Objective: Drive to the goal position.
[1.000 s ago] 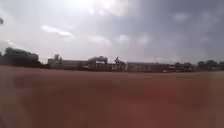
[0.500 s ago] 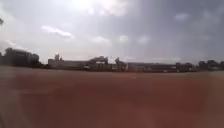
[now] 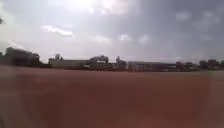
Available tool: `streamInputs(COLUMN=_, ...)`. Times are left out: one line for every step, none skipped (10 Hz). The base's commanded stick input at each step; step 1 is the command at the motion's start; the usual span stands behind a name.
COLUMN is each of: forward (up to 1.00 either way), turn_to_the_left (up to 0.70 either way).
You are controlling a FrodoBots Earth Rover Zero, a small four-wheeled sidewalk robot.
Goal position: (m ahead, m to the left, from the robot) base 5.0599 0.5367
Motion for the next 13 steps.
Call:
streamInputs(forward=0.70, turn_to_the_left=0.00)
streamInputs(forward=0.70, turn_to_the_left=0.00)
streamInputs(forward=0.70, turn_to_the_left=0.00)
streamInputs(forward=0.70, turn_to_the_left=0.00)
streamInputs(forward=0.70, turn_to_the_left=0.00)
streamInputs(forward=0.70, turn_to_the_left=0.00)
streamInputs(forward=0.70, turn_to_the_left=0.00)
streamInputs(forward=0.70, turn_to_the_left=0.00)
streamInputs(forward=0.70, turn_to_the_left=0.00)
streamInputs(forward=0.70, turn_to_the_left=0.00)
streamInputs(forward=0.70, turn_to_the_left=0.00)
streamInputs(forward=0.70, turn_to_the_left=0.00)
streamInputs(forward=0.70, turn_to_the_left=0.00)
